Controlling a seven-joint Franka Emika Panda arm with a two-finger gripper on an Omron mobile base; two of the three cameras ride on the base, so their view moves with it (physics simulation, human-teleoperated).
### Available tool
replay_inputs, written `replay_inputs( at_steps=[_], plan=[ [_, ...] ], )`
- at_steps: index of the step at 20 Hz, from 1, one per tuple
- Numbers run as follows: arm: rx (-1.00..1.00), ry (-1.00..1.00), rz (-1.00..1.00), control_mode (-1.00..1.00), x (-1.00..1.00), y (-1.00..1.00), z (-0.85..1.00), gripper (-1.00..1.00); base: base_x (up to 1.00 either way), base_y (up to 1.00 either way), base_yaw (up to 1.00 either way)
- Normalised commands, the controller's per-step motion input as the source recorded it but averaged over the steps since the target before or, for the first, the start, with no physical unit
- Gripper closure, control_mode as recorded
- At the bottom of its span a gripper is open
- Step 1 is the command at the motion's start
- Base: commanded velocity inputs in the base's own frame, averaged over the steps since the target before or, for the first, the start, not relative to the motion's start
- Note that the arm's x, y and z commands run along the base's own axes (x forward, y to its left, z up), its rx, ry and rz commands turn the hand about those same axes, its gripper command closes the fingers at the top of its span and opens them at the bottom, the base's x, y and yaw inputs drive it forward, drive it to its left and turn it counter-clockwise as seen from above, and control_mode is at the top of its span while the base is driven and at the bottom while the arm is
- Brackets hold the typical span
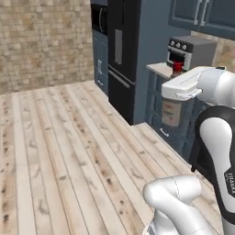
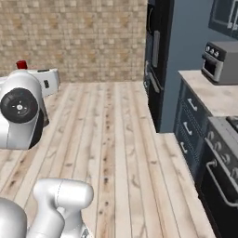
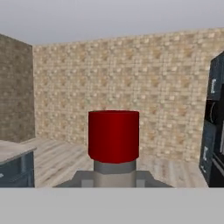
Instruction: Get the candle and the liquor from the cabinet and move them to the dining counter.
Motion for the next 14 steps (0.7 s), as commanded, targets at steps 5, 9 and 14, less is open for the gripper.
replay_inputs(
  at_steps=[5, 9, 14],
  plan=[
    [0.0, 0.0, 0.0, 1.0, 0.0, 0.0, 0.0, 1.0, 0.0, 0.45, 0.45],
    [0.0, 0.0, 0.0, 1.0, 0.0, 0.0, 0.0, 1.0, 0.0, 0.4, 0.43],
    [0.0, 0.0, 0.0, 1.0, 0.0, 0.0, 0.0, 1.0, 0.07, 0.24, 0.42]
  ],
)
